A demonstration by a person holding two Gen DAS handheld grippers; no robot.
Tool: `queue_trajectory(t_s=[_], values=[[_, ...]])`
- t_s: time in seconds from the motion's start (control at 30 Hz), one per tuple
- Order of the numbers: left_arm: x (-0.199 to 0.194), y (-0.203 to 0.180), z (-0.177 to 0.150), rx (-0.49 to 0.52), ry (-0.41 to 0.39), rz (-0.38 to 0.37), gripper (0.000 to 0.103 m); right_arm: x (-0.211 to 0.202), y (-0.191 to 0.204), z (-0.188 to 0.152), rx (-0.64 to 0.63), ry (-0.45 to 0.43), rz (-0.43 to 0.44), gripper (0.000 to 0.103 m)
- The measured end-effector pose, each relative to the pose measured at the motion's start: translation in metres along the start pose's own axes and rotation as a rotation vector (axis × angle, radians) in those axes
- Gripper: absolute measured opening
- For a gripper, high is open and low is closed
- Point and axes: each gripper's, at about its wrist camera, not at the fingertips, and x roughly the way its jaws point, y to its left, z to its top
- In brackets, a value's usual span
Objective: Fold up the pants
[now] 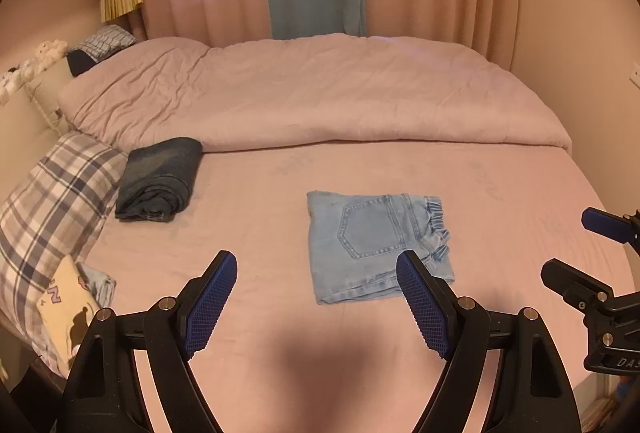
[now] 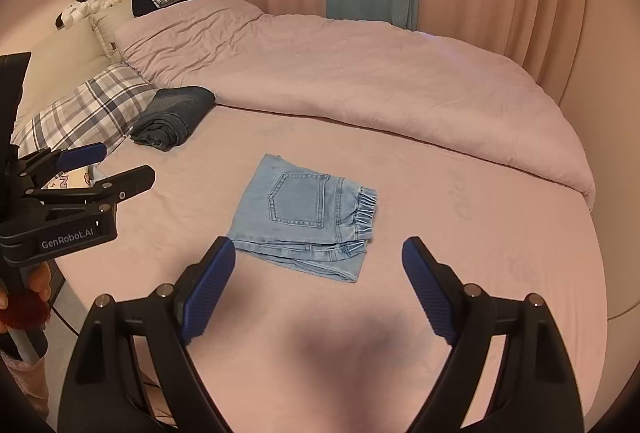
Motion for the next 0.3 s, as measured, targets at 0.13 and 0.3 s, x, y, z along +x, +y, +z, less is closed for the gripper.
queue_trajectory(t_s=[0.13,0.3], values=[[-0.0015,-0.001,-0.0017,-0.002,0.002,0.001,0.082,-0.0007,0.0018,-0.0007,-0.001,0.001,0.001,0.087],[-0.0035,-0.0026,-0.0027,0.004,0.005,-0.005,0.082,-0.0016,0.002,-0.001,0.004,0.002,0.001,0.087]])
